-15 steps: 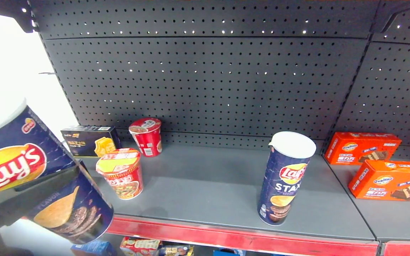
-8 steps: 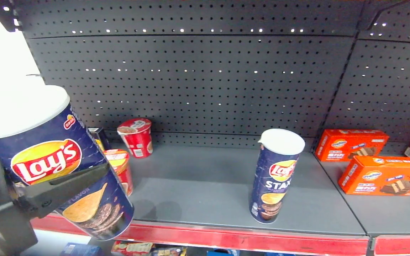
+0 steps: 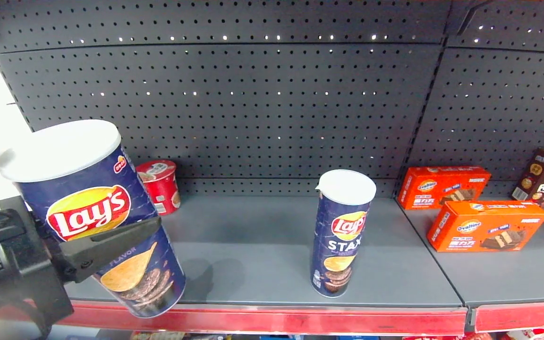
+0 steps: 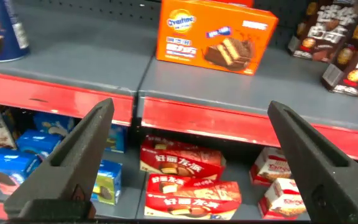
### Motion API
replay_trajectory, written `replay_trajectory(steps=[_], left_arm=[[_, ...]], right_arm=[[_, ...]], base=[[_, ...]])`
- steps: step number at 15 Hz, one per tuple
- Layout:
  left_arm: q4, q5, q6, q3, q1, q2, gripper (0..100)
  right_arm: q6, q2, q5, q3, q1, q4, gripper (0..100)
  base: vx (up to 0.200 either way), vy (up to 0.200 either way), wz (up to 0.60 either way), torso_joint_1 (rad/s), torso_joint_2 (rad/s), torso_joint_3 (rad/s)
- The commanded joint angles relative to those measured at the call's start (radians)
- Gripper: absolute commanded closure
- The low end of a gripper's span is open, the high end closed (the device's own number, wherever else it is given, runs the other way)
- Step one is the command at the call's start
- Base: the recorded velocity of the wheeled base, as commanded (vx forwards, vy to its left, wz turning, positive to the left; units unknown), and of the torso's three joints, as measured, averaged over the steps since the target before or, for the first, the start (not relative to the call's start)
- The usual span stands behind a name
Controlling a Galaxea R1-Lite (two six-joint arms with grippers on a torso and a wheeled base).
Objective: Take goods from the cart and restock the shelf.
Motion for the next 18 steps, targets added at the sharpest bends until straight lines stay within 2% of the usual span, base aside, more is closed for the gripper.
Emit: replay_trajectory(steps=[1, 9, 11, 18], left_arm=[[0.0, 0.0, 0.0, 0.0, 0.0, 0.001, 100], [0.0, 0.0, -0.002, 0.008, 0.0, 0.001, 100], [0.0, 0.0, -0.003, 0.012, 0.002, 0.001, 100], [-0.002, 0.0, -0.003, -0.009, 0.0, 0.027, 100]], right_arm=[[-0.007, 0.002, 0.003, 0.0, 0.0, -0.001, 0], [-0.007, 0.002, 0.003, 0.0, 0.0, 0.001, 0], [-0.006, 0.002, 0.005, 0.0, 0.0, -0.001, 0], [-0.004, 0.002, 0.02, 0.0, 0.0, 0.001, 0]], base=[[0.0, 0.0, 0.0, 0.0, 0.0, 0.0], [0.0, 0.0, 0.0, 0.02, -0.05, -0.029], [0.0, 0.0, -0.6, 0.005, 0.0, 0.007], [0.0, 0.0, 0.0, -0.023, 0.07, 0.038]])
